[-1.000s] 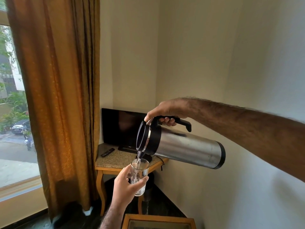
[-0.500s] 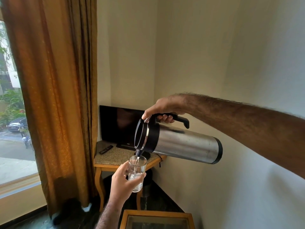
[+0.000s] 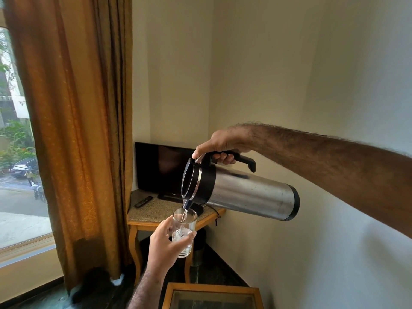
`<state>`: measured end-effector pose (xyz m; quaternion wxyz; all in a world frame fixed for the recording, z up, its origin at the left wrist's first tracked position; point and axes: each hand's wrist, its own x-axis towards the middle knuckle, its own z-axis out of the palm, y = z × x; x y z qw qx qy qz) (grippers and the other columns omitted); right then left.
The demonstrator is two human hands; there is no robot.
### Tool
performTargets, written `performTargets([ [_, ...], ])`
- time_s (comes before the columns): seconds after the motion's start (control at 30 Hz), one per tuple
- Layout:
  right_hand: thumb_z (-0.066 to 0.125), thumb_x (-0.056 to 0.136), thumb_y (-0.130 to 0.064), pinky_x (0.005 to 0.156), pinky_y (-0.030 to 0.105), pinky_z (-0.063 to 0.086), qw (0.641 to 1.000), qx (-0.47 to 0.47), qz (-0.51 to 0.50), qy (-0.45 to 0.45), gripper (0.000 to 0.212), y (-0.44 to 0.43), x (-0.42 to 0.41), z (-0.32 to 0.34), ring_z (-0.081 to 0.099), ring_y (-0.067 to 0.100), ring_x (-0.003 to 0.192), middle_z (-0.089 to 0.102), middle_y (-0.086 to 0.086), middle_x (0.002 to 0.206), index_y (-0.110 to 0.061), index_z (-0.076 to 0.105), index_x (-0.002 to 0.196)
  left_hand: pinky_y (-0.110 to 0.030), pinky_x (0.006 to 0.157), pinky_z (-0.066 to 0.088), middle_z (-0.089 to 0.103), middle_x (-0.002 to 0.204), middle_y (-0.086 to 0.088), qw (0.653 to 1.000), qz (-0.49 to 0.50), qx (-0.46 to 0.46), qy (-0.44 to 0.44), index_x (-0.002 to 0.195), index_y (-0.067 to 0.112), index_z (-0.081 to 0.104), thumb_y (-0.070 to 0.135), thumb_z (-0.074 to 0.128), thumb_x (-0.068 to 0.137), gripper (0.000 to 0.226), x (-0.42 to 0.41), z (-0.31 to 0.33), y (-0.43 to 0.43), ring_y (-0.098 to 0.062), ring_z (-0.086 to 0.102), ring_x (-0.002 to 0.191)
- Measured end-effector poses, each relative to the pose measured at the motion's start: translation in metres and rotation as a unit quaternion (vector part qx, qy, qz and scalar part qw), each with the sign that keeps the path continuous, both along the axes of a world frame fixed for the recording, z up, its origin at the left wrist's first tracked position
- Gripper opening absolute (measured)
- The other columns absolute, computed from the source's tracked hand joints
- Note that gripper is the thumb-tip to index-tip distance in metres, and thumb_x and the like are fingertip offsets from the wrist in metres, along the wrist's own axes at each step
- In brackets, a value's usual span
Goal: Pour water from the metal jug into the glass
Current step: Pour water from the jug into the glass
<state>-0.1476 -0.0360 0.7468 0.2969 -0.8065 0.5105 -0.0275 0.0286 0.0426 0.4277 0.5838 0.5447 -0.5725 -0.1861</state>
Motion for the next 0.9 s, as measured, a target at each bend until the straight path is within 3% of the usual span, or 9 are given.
performTargets([
  [0.07, 0.076, 0.085, -0.055, 0.047, 0.025, 0.035, 1.000, 0.004, 0.002, -0.001, 0.046, -0.002, 0.000, -0.001, 0.039, 0.014, 0.044, 0.043, -0.003, 0.053, -0.016, 0.058, 0.070, -0.006, 0.071, 0.052, 0.076, 0.104, 0.008, 1.000, -0.002, -0.001, -0.002, 0.102, 0.047, 0.068, 0.044, 0.092, 0.065, 0.044, 0.000, 0.001, 0.000, -0.003, 0.071, 0.098],
  [0.13, 0.076, 0.084, -0.055, 0.046, 0.024, 0.036, 1.000, 0.004, 0.004, 0.001, 0.048, -0.003, 0.002, -0.001, 0.040, 0.014, 0.043, 0.044, -0.003, 0.052, -0.018, 0.054, 0.064, -0.007, 0.073, 0.048, 0.076, 0.107, 0.010, 1.000, 0.002, 0.003, -0.005, 0.102, 0.047, 0.067, 0.033, 0.096, 0.070, 0.046, 0.001, 0.001, -0.001, -0.006, 0.071, 0.099],
  [0.33, 0.074, 0.086, -0.057, 0.045, 0.024, 0.037, 1.000, -0.008, 0.015, 0.009, 0.051, -0.004, 0.005, -0.001, 0.040, 0.013, 0.042, 0.046, -0.004, 0.051, -0.021, 0.051, 0.058, -0.003, 0.073, 0.052, 0.075, 0.109, 0.009, 1.000, 0.004, -0.001, 0.003, 0.105, 0.044, 0.068, 0.026, 0.096, 0.071, 0.048, 0.001, 0.000, 0.001, 0.003, 0.068, 0.103],
  [0.5, 0.076, 0.084, -0.058, 0.045, 0.024, 0.035, 1.000, -0.005, 0.022, 0.013, 0.051, -0.007, 0.008, -0.005, 0.039, 0.014, 0.042, 0.044, -0.003, 0.052, -0.022, 0.052, 0.057, -0.010, 0.078, 0.047, 0.074, 0.114, 0.012, 0.999, 0.011, 0.012, 0.028, 0.110, 0.043, 0.069, 0.032, 0.095, 0.072, 0.047, 0.001, -0.001, 0.006, -0.009, 0.069, 0.107],
  [0.67, 0.077, 0.084, -0.058, 0.046, 0.025, 0.035, 1.000, -0.007, 0.019, 0.011, 0.053, -0.007, 0.009, -0.007, 0.039, 0.014, 0.042, 0.044, -0.002, 0.051, -0.021, 0.051, 0.055, 0.004, 0.081, 0.044, 0.072, 0.116, 0.014, 0.999, 0.011, 0.012, 0.042, 0.108, 0.052, 0.066, 0.042, 0.091, 0.069, 0.048, 0.001, 0.003, 0.009, 0.002, 0.066, 0.108],
  [0.77, 0.075, 0.084, -0.059, 0.047, 0.026, 0.034, 1.000, -0.009, 0.015, 0.015, 0.055, -0.007, 0.010, -0.010, 0.038, 0.015, 0.043, 0.044, -0.002, 0.051, -0.022, 0.049, 0.053, 0.005, 0.080, 0.044, 0.071, 0.116, 0.018, 0.999, 0.015, 0.010, 0.043, 0.108, 0.053, 0.066, 0.049, 0.088, 0.066, 0.048, 0.002, 0.003, 0.012, 0.011, 0.062, 0.110],
  [0.9, 0.076, 0.084, -0.059, 0.047, 0.026, 0.035, 1.000, -0.010, 0.021, 0.021, 0.054, -0.006, 0.012, -0.012, 0.039, 0.015, 0.044, 0.044, -0.002, 0.052, -0.021, 0.049, 0.055, -0.002, 0.076, 0.049, 0.073, 0.113, 0.015, 0.999, 0.016, 0.011, 0.049, 0.109, 0.050, 0.068, 0.051, 0.086, 0.064, 0.048, 0.004, -0.001, 0.013, 0.007, 0.063, 0.108],
])
